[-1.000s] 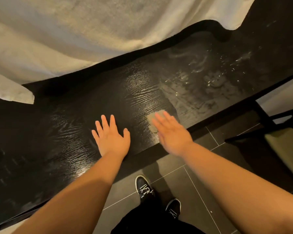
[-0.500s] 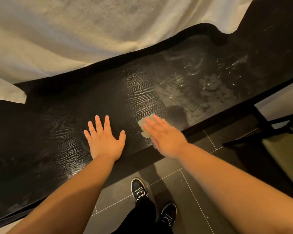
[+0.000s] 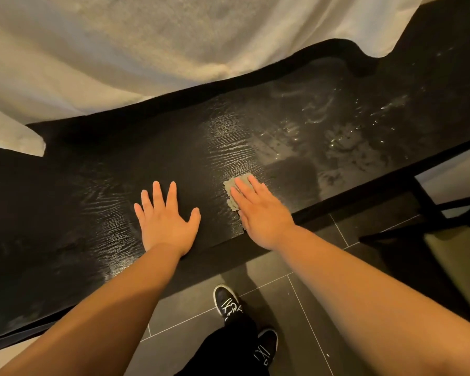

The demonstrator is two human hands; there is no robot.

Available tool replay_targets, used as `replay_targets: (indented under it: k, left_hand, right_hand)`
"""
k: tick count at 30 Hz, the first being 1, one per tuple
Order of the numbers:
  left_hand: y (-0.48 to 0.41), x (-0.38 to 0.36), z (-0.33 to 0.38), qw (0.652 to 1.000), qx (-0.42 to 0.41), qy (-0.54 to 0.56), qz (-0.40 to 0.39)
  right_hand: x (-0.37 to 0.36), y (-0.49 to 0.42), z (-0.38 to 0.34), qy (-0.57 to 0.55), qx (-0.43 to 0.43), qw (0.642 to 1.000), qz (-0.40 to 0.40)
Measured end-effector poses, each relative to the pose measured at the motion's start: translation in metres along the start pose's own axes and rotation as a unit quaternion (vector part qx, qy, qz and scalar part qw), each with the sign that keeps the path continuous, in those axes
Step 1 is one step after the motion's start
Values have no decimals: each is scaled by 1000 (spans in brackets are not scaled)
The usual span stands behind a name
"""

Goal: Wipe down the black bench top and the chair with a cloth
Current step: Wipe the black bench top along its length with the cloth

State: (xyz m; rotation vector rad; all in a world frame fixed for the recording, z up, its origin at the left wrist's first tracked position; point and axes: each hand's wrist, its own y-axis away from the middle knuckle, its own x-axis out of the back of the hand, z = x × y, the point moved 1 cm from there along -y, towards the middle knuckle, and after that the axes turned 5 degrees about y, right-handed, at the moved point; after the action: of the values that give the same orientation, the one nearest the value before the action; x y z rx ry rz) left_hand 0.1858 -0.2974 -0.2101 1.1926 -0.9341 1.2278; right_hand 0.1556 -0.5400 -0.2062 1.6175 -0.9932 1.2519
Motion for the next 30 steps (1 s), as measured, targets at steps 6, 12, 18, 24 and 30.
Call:
replay_targets:
  k: [6, 12, 18, 24, 30]
  left_hand:
    - [0, 2, 1, 1000, 3, 5, 1]
    - [0, 3, 5, 1000, 7, 5, 3]
    - [-1, 0, 2, 1000, 9, 7, 7]
    - [-1, -2, 0, 1000, 10, 21, 14]
    - [-1, 0, 3, 1000, -22, 5, 1]
  right_hand:
    - [19, 11, 104, -10, -113, 993, 3]
    - [27, -5, 72, -2, -192, 981, -1]
    - [8, -12, 15, 18, 51, 998, -26]
    - [29, -2, 131, -5, -126, 992, -30]
    - [39, -3, 116, 9, -172, 983, -59]
